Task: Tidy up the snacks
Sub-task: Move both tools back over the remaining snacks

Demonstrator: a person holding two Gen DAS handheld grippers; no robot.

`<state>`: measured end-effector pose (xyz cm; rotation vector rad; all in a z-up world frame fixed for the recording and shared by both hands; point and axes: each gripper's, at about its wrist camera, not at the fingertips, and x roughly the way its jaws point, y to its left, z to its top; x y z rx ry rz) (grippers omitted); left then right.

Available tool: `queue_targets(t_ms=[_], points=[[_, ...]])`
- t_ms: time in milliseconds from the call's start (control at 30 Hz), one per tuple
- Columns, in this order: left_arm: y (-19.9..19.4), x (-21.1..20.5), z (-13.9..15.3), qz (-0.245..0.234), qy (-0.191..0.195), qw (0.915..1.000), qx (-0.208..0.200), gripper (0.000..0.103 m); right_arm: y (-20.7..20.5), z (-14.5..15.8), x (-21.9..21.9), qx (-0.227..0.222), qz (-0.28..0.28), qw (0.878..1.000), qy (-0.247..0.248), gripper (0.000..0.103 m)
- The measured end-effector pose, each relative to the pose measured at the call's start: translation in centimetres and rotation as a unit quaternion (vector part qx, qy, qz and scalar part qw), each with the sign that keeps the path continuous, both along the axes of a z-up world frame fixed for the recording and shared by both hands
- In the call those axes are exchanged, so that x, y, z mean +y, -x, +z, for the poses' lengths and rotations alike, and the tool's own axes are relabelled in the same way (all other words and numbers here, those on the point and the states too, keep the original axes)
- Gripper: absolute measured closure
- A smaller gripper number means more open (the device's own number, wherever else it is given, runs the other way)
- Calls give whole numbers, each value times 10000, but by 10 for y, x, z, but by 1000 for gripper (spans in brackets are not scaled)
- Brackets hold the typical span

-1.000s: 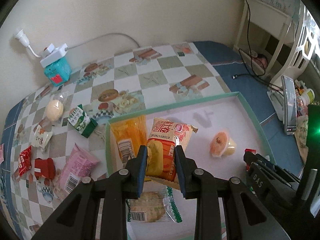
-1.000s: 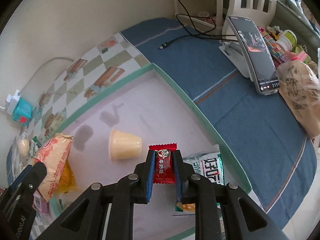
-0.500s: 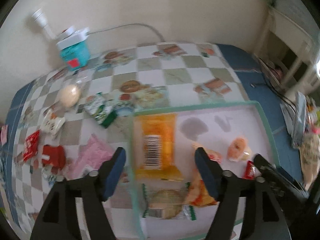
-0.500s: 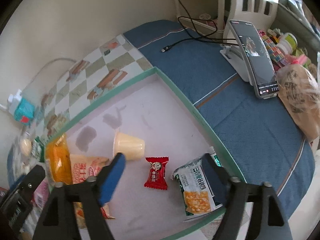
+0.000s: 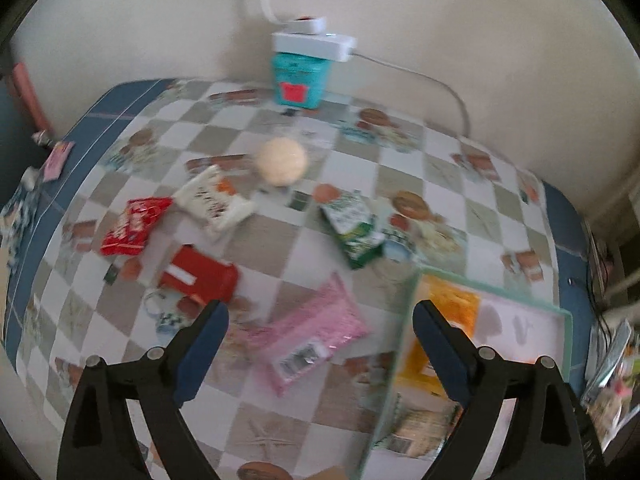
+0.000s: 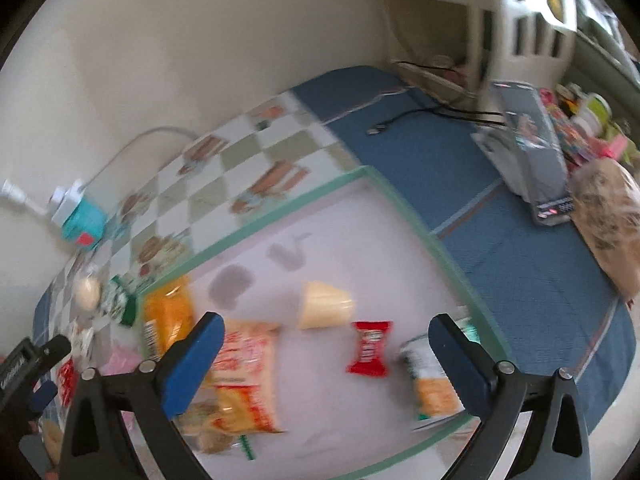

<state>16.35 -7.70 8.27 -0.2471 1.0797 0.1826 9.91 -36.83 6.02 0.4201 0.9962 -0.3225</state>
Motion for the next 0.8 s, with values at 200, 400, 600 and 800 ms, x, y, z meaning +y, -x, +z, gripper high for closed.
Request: queue_targets(t_ms=[200,400,600,800], points=[[1,28,0,325,-100,9994,10,9,-15,6,55,76,610,9977,289,0],[5,67,5,724,-312,9969,-32,9,-23,8,104,66,1145,9927,368,0],[12,110,5,1163,-362,9925,23,9,-27,7,141,81,1493,9881,356,0],[23,148,5,1537,-365,9874,46,9,-28,5,173,110,1777,9832,404,0]])
